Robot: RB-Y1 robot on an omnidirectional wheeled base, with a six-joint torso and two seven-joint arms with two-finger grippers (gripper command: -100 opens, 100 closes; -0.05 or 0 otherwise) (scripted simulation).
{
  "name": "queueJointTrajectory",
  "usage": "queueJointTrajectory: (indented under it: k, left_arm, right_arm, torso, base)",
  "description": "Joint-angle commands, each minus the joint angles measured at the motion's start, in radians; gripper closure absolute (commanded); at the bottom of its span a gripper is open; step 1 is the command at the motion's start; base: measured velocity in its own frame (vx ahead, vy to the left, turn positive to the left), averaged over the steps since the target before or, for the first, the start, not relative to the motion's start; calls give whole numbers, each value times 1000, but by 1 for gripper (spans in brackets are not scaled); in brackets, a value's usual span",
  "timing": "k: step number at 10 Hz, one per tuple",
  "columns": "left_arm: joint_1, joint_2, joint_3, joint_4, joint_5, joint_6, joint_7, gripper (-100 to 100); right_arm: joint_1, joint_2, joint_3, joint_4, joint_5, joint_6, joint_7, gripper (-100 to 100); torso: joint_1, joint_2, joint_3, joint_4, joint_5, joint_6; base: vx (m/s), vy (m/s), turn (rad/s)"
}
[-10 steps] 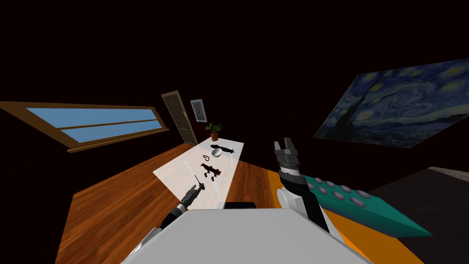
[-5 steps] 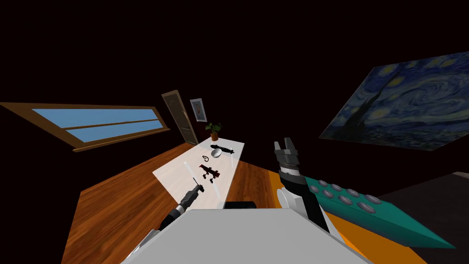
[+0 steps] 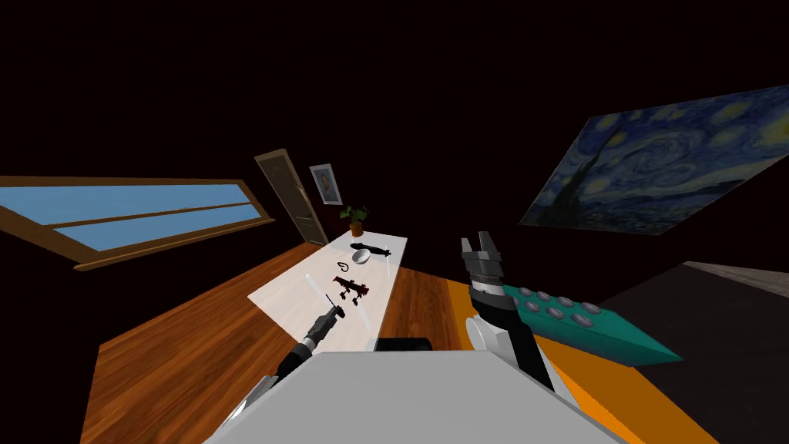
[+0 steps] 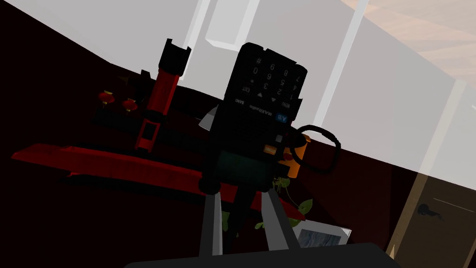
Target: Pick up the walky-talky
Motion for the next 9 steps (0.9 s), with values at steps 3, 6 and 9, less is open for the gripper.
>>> queueJointTrajectory:
  k: [3, 6, 9]
  left_arm:
    - [-100, -27, 3, 84, 97, 86, -85, 100]
    - [-181, -48, 6, 146, 178, 151, -147, 100]
    - [-224, -58, 7, 122, 235, 182, -180, 100]
  right_arm:
    - [0, 0, 0, 0, 0, 0, 0, 0]
    - [0, 0, 0, 0, 0, 0, 0, 0]
    - [0, 0, 0, 0, 0, 0, 0, 0]
  torso:
    - [2, -1, -1, 0, 1, -1]
    - [4, -4, -3, -2, 3, -2]
    - [3, -3, -2, -2, 4, -1]
  base:
    - [-224, 102, -237]
    - [-201, 107, -223]
    - [-175, 55, -169]
